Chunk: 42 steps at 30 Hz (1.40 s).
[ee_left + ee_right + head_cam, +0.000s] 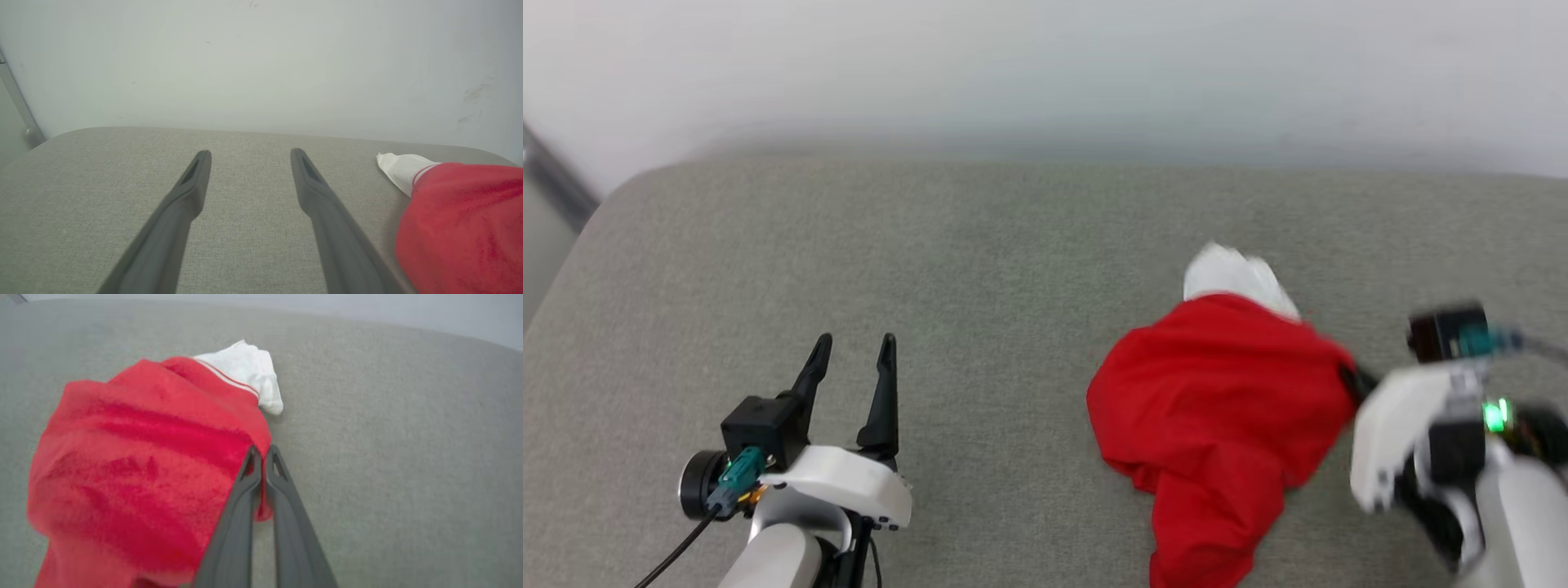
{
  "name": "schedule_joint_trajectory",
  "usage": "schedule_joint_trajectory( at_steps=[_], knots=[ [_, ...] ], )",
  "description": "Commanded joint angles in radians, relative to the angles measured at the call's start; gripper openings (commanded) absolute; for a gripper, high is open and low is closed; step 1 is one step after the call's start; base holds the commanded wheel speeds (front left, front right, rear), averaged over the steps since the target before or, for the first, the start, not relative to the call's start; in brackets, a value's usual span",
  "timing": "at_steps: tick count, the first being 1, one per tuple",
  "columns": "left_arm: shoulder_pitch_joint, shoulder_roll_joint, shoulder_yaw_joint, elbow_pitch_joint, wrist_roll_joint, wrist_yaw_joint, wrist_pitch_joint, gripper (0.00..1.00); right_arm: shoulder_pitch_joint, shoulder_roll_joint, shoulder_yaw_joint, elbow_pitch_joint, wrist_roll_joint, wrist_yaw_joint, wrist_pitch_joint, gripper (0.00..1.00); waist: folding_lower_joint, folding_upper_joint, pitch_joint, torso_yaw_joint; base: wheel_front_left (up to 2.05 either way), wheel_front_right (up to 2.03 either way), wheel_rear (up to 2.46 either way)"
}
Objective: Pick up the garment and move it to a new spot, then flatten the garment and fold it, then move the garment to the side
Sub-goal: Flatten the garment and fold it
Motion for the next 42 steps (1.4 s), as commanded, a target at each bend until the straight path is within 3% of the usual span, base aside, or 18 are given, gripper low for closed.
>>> schedule_joint_trajectory(
  at_steps=[1, 6, 10, 11, 21, 27, 35, 42],
  knots=[
    [0.012, 0.005, 0.004, -0.003, 0.0, 0.003, 0.001, 1.0, 0.034, 0.017, -0.006, -0.01, -0.002, -0.001, 0.006, 0.0, 0.0, -0.0001, -0.022, -0.02, 0.0, 0.0, 0.0],
    [0.046, 0.02, 0.005, -0.024, -0.007, 0.019, 0.021, 1.0, 0.301, 0.088, -0.112, -0.109, -0.051, -0.001, 0.078, 0.0, 0.0, -0.0001, -0.041, -0.034, 0.0, 0.0, 0.0],
    [0.071, 0.025, 0.001, -0.033, -0.01, 0.029, 0.035, 1.0, 0.419, 0.123, -0.149, -0.091, -0.054, -0.001, 0.084, 0.03, 0.0, -0.0001, -0.056, -0.037, 0.0, 0.0, 0.0],
    [0.075, 0.026, 0.0, -0.036, -0.011, 0.029, 0.038, 1.0, 0.432, 0.127, -0.151, -0.086, -0.05, -0.001, 0.073, 1.0, 0.0, -0.0001, -0.059, -0.036, 0.0, 0.0, 0.0],
    [0.108, 0.035, -0.021, -0.054, -0.016, 0.036, 0.065, 1.0, 0.415, 0.138, -0.218, -0.193, -0.09, -0.001, -0.315, 1.0, 0.0, -0.0001, -0.098, -0.014, 0.0, 0.0, 0.0],
    [0.121, 0.044, -0.03, -0.064, -0.011, 0.043, 0.077, 1.0, 0.377, 0.138, -0.205, -0.234, -0.112, -0.001, -0.476, 1.0, 0.0, -0.0001, -0.112, -0.01, 0.0, 0.0, 0.0],
    [0.107, 0.038, -0.064, -0.075, -0.001, 0.034, 0.103, 1.0, 0.357, 0.138, -0.145, -0.254, -0.105, -0.001, -0.497, 1.0, 0.0, -0.0001, -0.112, -0.014, 0.0, 0.0, 0.0],
    [-0.047, -0.004, -0.157, -0.052, 0.008, -0.058, 0.201, 1.0, 0.335, 0.138, -0.125, -0.304, -0.099, -0.001, -0.485, 1.0, 0.0, -0.0001, -0.051, -0.043, 0.0, 0.0, 0.0]
  ],
)
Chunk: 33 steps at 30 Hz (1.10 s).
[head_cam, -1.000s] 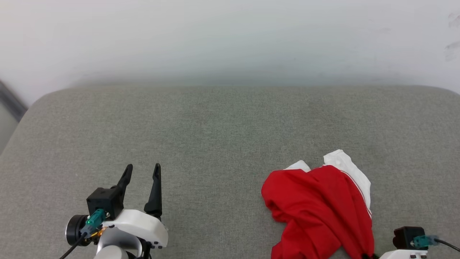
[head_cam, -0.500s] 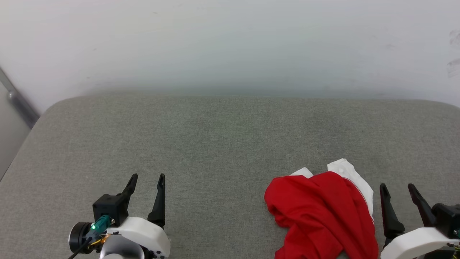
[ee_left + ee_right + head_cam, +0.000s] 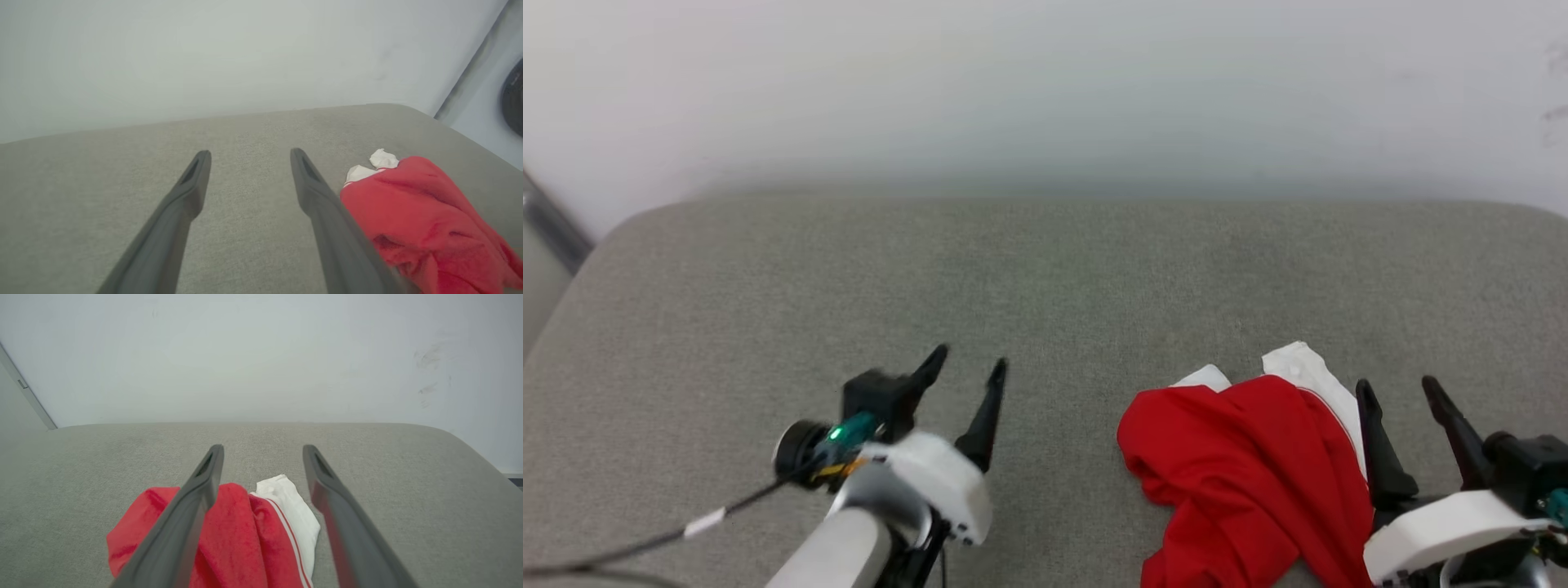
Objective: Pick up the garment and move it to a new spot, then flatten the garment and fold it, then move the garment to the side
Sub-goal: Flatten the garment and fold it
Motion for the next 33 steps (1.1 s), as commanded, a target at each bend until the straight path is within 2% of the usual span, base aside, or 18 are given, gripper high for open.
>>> schedule_joint_trajectory(
  at_steps=[1, 8, 12, 15, 21, 22, 23, 27, 33],
  knots=[
    [-0.039, -0.01, -0.014, 0.009, 0.005, -0.017, 0.022, 1.0, -0.025, 0.002, 0.003, -0.01, -0.005, 0.0, 0.001, 1.0, 0.0001, 0.0, 0.037, -0.024, 0.0, 0.0, 0.0],
    [-0.238, -0.065, -0.108, 0.125, -0.025, -0.134, 0.223, 1.0, -0.065, 0.002, 0.03, -0.031, 0.004, 0.0, -0.007, 1.0, 0.0001, 0.0, 0.126, -0.099, 0.0, 0.0, 0.0],
    [-0.3, -0.09, -0.158, 0.226, -0.057, -0.185, 0.347, 1.0, -0.077, 0.002, 0.034, -0.026, 0.008, 0.0, -0.01, 1.0, 0.0001, 0.0, 0.162, -0.138, 0.0, 0.0, 0.0],
    [-0.332, -0.099, -0.192, 0.29, -0.087, -0.212, 0.431, 1.0, -0.083, 0.002, 0.032, -0.017, 0.014, 0.0, -0.01, 1.0, 0.0001, 0.0, 0.182, -0.163, 0.0, 0.0, 0.0],
    [-0.35, -0.095, -0.262, 0.409, -0.149, -0.232, 0.602, 1.0, -0.087, 0.002, 0.029, 0.005, 0.028, 0.0, -0.021, 1.0, 0.0001, 0.0, 0.197, -0.191, 0.0, 0.0, 0.0],
    [-0.35, -0.096, -0.266, 0.415, -0.152, -0.233, 0.609, 0.42, -0.088, 0.002, 0.028, 0.007, 0.028, 0.0, -0.023, 1.0, 0.0001, 0.0, 0.197, -0.193, 0.0, 0.0, 0.0],
    [-0.355, -0.096, -0.269, 0.418, -0.156, -0.234, 0.61, 0.0, -0.089, 0.002, 0.027, 0.009, 0.03, 0.0, -0.025, 1.0, 0.0001, 0.0, 0.197, -0.194, 0.0, 0.0, 0.0],
    [-0.39, -0.079, -0.259, 0.398, -0.122, -0.221, 0.531, 0.0, -0.087, 0.002, 0.018, 0.017, 0.034, 0.0, -0.027, 1.0, 0.0001, 0.0, 0.182, -0.185, 0.0, 0.0, 0.0],
    [-0.4, -0.039, -0.23, 0.309, -0.062, -0.162, 0.396, 0.0, -0.066, 0.002, 0.003, 0.015, 0.027, 0.0, -0.018, 1.0, 0.0001, 0.0, 0.135, -0.129, 0.0, 0.0, 0.0]
  ],
)
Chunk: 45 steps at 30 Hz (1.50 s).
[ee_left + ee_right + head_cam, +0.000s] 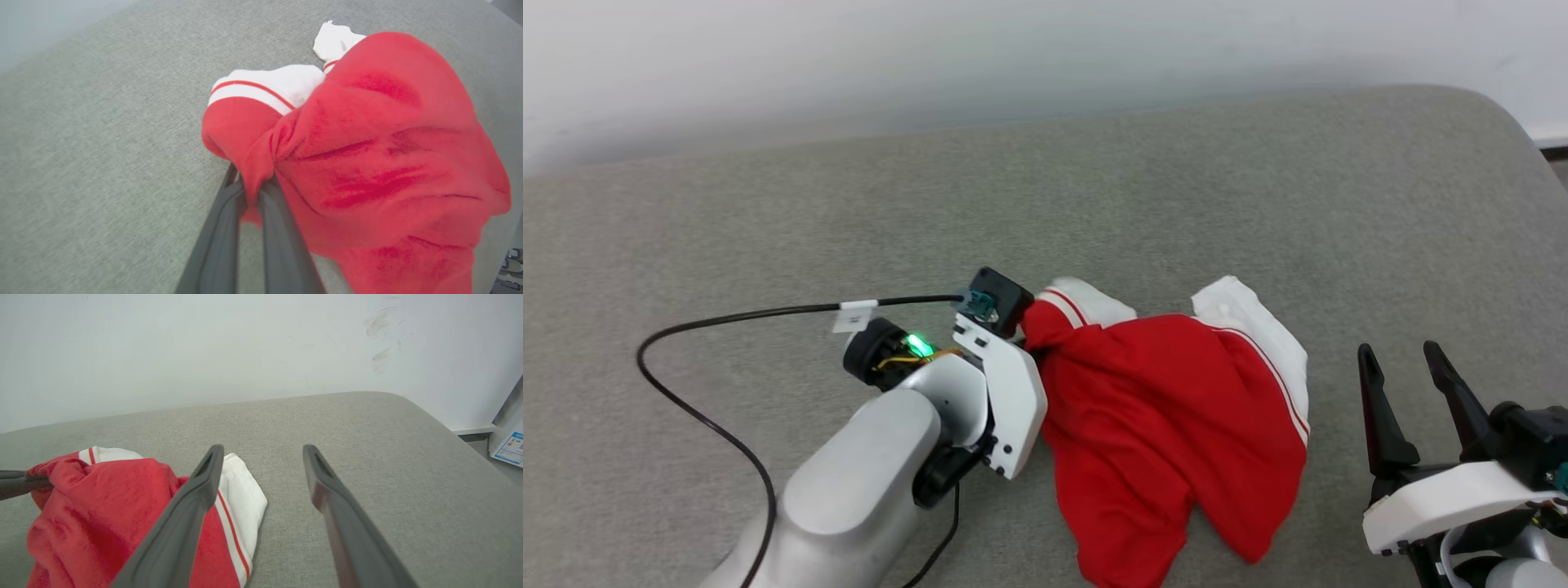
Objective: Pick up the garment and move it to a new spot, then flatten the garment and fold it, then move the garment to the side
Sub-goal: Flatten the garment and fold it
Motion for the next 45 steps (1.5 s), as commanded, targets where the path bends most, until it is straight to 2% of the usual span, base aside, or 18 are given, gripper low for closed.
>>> schedule_joint_trajectory(
  at_steps=[1, 6, 10, 15, 18, 19, 20, 24, 32, 37, 45],
  knots=[
    [0.003, 0.019, 0.013, -0.033, 0.01, 0.019, -0.025, 0.0, 0.015, 0.001, -0.004, -0.004, 0.0, 0.0, 0.003, 1.0, 0.0, 0.0, -0.028, 0.037, 0.0, 0.0, 0.0],
    [0.097, 0.097, 0.043, -0.175, 0.032, 0.104, -0.064, 0.0, 0.035, 0.001, -0.018, -0.014, -0.004, 0.0, 0.018, 1.0, 0.0, 0.0, -0.067, 0.101, 0.0, 0.0, 0.0],
    [0.255, 0.157, 0.089, -0.278, -0.005, 0.201, -0.075, 0.0, 0.049, 0.001, -0.027, -0.023, 0.0, 0.0, 0.026, 1.0, 0.0, 0.0, -0.09, 0.138, 0.0, 0.0, 0.0],
    [0.443, 0.191, 0.128, -0.321, -0.076, 0.279, -0.07, 0.0, 0.068, 0.001, -0.029, -0.031, 0.002, 0.0, 0.035, 1.0, 0.0, 0.0, -0.112, 0.161, 0.0, 0.0, 0.0],
    [0.547, 0.188, 0.133, -0.331, -0.124, 0.303, -0.062, 0.0, 0.079, 0.001, -0.031, -0.037, 0.003, 0.0, 0.043, 1.0, 0.0, 0.0, -0.124, 0.171, 0.0, 0.0, 0.0],
    [0.599, 0.181, 0.127, -0.327, -0.149, 0.311, -0.052, 0.45, 0.086, 0.001, -0.029, -0.04, 0.003, 0.0, 0.05, 1.0, 0.0, 0.0, -0.13, 0.173, 0.0, 0.0, 0.0],
    [0.618, 0.174, 0.126, -0.326, -0.161, 0.313, -0.051, 1.0, 0.088, 0.001, -0.027, -0.041, 0.002, 0.0, 0.051, 1.0, 0.0, 0.0, -0.134, 0.172, 0.0, 0.0, 0.0],
    [0.631, 0.159, 0.143, -0.34, -0.149, 0.33, -0.118, 1.0, 0.101, 0.001, -0.031, -0.046, 0.004, 0.0, 0.061, 1.0, 0.0, 0.0, -0.155, 0.172, 0.0, 0.0, 0.0],
    [0.577, 0.189, 0.192, -0.401, -0.033, 0.359, -0.344, 1.0, 0.121, 0.001, -0.036, -0.053, 0.005, 0.0, 0.077, 1.0, 0.0, 0.0, -0.185, 0.164, 0.0, 0.0, 0.0],
    [0.551, 0.194, 0.23, -0.43, 0.002, 0.364, -0.463, 1.0, 0.121, 0.001, -0.047, -0.044, 0.018, 0.0, 0.087, 1.0, 0.0, 0.0, -0.192, 0.159, 0.0, 0.0, 0.0],
    [0.514, 0.204, 0.26, -0.459, 0.026, 0.365, -0.537, 1.0, 0.06, 0.001, -0.063, 0.034, 0.06, 0.0, 0.147, 1.0, 0.0, 0.0, -0.17, 0.177, 0.0, 0.0, 0.0]
  ],
)
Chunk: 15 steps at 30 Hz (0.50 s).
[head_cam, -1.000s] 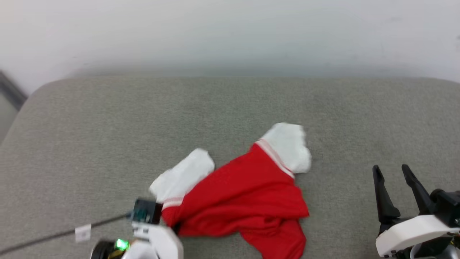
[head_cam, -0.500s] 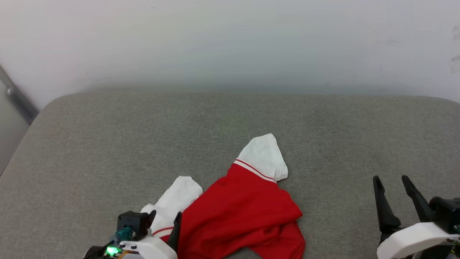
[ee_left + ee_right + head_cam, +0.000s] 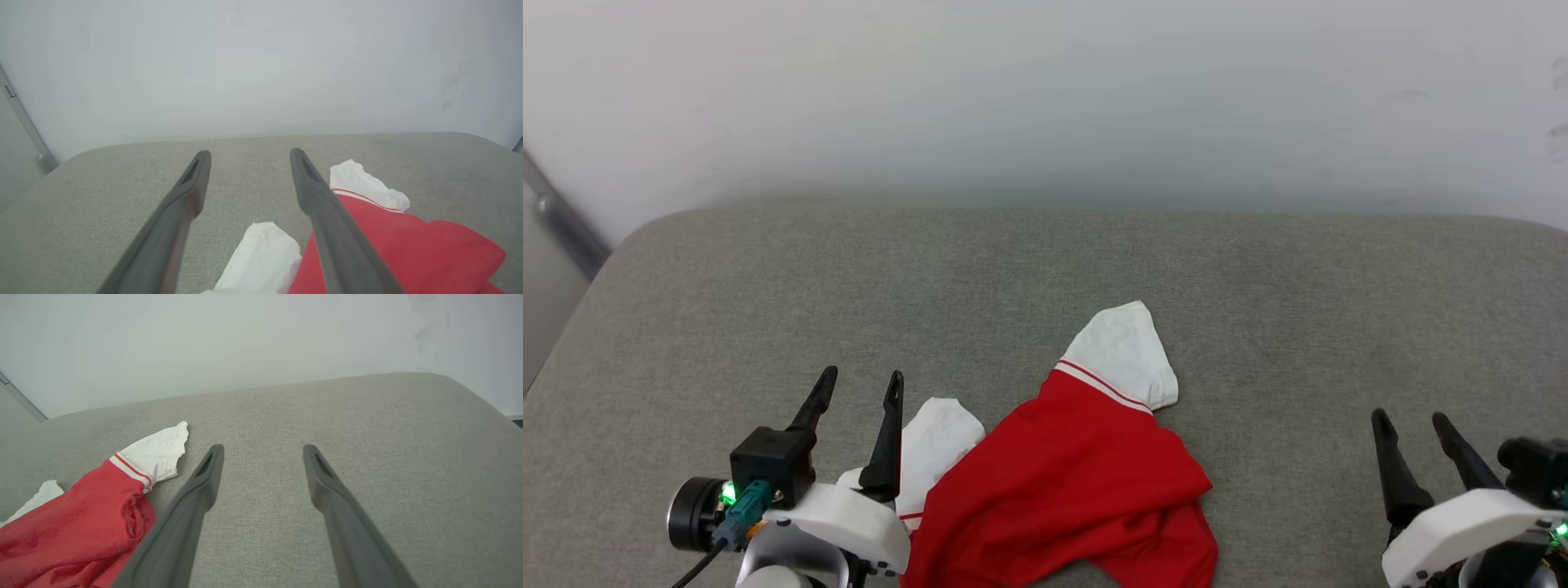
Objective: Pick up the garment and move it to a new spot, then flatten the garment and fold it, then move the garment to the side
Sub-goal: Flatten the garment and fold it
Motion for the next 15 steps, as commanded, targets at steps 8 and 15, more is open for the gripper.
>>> schedule_joint_trajectory(
  at_steps=[8, 15],
  knots=[
    [-0.078, -0.013, -0.009, -0.039, 0.024, -0.019, -0.017, 1.0, -0.215, -0.019, 0.028, 0.11, 0.05, 0.0, 0.201, 1.0, 0.0, 0.0, 0.145, 0.094, 0.0, 0.0, 0.0],
    [-0.139, -0.05, -0.028, -0.016, 0.033, -0.051, -0.042, 1.0, -0.435, -0.071, 0.085, 0.244, 0.085, 0.0, 0.549, 1.0, 0.0, 0.0, 0.232, 0.171, 0.0, 0.0, 0.0]
  ],
)
